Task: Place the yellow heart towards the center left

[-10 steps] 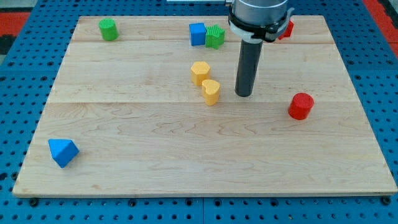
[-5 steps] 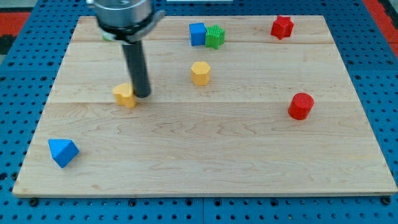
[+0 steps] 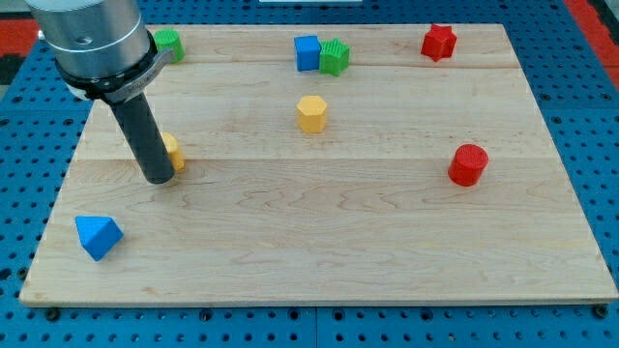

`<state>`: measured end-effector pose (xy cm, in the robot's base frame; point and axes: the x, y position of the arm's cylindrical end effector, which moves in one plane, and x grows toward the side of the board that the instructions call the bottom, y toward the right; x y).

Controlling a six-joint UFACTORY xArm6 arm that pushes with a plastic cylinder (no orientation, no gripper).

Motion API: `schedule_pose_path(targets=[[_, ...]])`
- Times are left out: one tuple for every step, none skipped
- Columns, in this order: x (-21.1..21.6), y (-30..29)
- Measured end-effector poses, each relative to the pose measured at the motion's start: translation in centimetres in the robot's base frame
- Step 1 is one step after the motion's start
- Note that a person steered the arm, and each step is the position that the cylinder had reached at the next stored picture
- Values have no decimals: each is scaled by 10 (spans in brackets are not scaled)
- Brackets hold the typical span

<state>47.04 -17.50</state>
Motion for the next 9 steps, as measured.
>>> schedule_pose_path(targets=[[-18,0],[-31,0],[-31,7],[-33,41],[-42,48],[-47,36],[-50,33],[-66,17],[-69,12]])
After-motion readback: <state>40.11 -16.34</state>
